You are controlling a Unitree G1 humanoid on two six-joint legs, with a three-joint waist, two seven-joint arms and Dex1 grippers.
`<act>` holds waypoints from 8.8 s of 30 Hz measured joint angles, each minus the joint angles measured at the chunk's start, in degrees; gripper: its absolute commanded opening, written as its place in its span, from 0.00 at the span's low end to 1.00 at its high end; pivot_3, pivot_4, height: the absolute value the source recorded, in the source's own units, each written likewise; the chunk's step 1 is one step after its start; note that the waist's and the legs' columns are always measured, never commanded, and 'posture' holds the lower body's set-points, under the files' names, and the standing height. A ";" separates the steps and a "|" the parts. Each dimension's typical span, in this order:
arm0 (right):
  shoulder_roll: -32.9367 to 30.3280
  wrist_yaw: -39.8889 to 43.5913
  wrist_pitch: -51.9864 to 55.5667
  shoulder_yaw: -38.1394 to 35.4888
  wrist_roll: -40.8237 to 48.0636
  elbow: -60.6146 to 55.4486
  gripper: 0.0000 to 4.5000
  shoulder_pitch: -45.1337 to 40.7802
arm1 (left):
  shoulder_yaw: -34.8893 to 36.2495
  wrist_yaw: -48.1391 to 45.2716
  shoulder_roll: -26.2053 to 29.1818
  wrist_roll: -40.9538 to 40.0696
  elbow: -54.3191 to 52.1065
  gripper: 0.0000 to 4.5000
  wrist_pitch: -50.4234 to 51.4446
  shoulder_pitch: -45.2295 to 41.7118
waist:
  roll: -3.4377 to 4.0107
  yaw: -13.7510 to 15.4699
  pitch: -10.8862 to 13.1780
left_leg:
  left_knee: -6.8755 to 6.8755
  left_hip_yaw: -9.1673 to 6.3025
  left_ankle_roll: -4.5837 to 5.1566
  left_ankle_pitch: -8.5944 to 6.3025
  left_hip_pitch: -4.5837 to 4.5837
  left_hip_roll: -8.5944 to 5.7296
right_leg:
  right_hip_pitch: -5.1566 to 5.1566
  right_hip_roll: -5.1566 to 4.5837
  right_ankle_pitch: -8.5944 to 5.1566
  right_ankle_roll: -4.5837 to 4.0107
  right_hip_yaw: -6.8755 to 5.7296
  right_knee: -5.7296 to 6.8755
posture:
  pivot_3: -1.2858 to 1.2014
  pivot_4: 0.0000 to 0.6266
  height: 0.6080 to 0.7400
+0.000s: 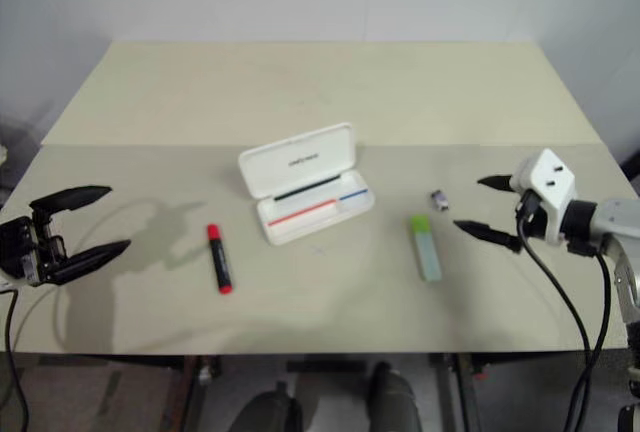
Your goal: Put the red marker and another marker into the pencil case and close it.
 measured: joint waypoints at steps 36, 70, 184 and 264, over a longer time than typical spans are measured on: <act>7.25 -15.88 10.20 -10.96 6.54 -27.47 1.00 21.80 | -40.59 6.23 -15.49 22.86 12.42 0.99 1.43 -27.96 | -0.11 0.28 0.02 | 0.12 0.36 0.10 0.01 0.12 -0.03 | 0.04 0.11 0.28 0.04 0.51 -0.05 | 0.52 0.24 1.00; 9.64 -10.25 1.92 -17.67 8.42 -26.38 1.00 29.74 | -46.68 6.28 -21.30 33.92 27.56 0.18 3.82 -38.53 | -0.26 1.33 0.01 | 0.86 0.49 0.32 -0.02 -0.03 -0.01 | 0.12 0.12 0.79 -0.08 0.73 -0.07 | 0.52 0.24 1.00; 9.75 10.16 0.21 -6.47 20.80 -13.53 1.00 9.05 | -16.67 83.24 -40.65 24.85 -50.67 1.00 52.62 1.92 | -0.50 1.61 0.16 | 1.08 0.60 0.44 -0.16 -0.15 0.12 | 0.17 0.35 1.16 -0.04 0.90 -0.59 | 0.52 0.24 1.00; 14.22 -2.18 -1.47 -19.60 24.73 -28.80 1.00 32.07 | -44.32 23.44 -15.81 27.68 -2.57 0.13 23.25 -48.80 | -0.55 1.68 0.19 | 0.95 0.90 0.11 -0.09 -0.20 0.57 | 0.02 0.86 1.26 -0.29 0.91 -0.75 | 0.52 0.24 1.00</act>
